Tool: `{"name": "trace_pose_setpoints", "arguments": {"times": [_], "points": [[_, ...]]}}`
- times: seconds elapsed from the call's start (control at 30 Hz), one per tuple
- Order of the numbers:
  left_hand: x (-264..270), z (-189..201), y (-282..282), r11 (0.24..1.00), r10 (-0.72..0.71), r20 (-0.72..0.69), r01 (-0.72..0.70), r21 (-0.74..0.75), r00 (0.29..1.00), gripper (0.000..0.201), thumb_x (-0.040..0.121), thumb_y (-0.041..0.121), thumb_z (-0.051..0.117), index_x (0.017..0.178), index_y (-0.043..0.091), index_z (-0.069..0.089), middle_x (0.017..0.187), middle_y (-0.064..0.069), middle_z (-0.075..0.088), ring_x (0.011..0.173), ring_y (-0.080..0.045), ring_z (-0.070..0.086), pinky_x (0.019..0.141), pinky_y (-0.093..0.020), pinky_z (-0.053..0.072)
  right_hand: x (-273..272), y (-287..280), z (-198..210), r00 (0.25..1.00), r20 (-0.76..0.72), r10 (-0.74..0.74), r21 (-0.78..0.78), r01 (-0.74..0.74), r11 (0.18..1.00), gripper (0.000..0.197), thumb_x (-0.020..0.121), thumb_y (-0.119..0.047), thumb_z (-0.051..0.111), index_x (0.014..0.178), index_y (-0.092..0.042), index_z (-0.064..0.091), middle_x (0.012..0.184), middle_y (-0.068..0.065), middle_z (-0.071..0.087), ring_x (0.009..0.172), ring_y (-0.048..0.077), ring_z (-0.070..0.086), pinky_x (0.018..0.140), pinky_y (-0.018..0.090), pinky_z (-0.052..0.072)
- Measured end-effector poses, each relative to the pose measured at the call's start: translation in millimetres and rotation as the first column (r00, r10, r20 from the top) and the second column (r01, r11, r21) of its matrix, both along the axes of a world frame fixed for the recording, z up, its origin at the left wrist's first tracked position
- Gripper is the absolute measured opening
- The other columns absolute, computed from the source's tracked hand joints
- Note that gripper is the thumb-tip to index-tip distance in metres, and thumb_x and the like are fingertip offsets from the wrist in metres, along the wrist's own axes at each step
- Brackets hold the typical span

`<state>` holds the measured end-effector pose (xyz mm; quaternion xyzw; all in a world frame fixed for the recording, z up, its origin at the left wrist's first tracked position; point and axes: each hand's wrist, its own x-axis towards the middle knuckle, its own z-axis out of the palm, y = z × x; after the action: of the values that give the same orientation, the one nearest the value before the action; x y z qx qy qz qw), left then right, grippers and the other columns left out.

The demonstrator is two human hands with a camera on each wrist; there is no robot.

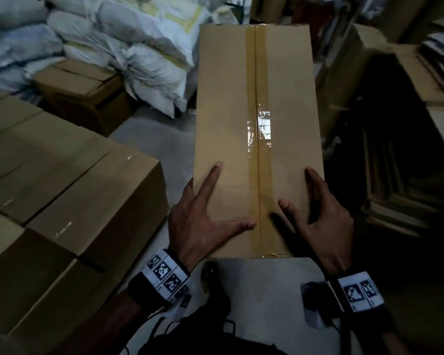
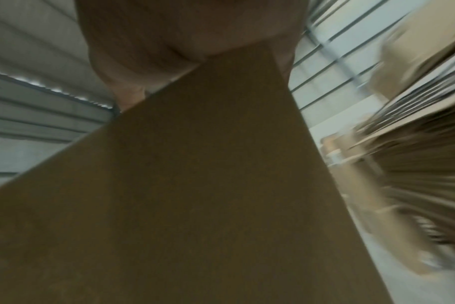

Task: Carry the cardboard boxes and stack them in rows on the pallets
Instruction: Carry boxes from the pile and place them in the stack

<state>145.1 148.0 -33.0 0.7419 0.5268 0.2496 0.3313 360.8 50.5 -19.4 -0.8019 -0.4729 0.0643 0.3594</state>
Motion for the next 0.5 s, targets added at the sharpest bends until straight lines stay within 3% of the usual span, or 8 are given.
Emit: {"name": "trace_pose_setpoints", "arguments": {"times": [0.2, 0.33, 0.5], "points": [[67, 8, 157, 0.99, 0.143, 0.035, -0.143, 0.008, 0.989, 0.126, 0.047, 0.088, 0.074, 0.147, 0.073, -0.002, 0.159, -0.002, 0.032, 0.144, -0.027, 0.036, 0.117, -0.047, 0.032, 79, 187, 19, 0.99, 0.037, 0.139, -0.013, -0.139, 0.99, 0.092, 0.075, -0.091, 0.049, 0.155, -0.048, 0.03, 0.154, -0.008, 0.05, 0.136, 0.023, 0.053, 0.107, 0.038, 0.041], [90, 17, 245, 0.973, 0.228, 0.008, -0.229, 0.011, 0.974, 0.125, 0.048, 0.087, 0.077, 0.148, 0.071, 0.003, 0.161, 0.001, 0.031, 0.144, -0.028, 0.036, 0.118, -0.043, 0.03, 109, 297, 17, 0.973, 0.013, 0.232, -0.001, -0.232, 0.973, 0.086, 0.082, -0.083, 0.057, 0.155, -0.049, 0.028, 0.152, -0.007, 0.052, 0.134, 0.023, 0.054, 0.11, 0.044, 0.045], [108, 13, 362, 0.94, 0.333, 0.001, -0.332, 0.084, 0.943, 0.123, 0.048, 0.091, 0.074, 0.15, 0.069, 0.007, 0.159, -0.001, 0.037, 0.14, -0.028, 0.045, 0.114, -0.045, 0.042, 138, 444, 7, 0.929, 0.01, 0.37, 0.038, -0.37, 0.928, 0.09, 0.08, -0.088, 0.047, 0.157, -0.045, 0.03, 0.155, -0.01, 0.048, 0.136, 0.018, 0.051, 0.11, 0.034, 0.04]]}}
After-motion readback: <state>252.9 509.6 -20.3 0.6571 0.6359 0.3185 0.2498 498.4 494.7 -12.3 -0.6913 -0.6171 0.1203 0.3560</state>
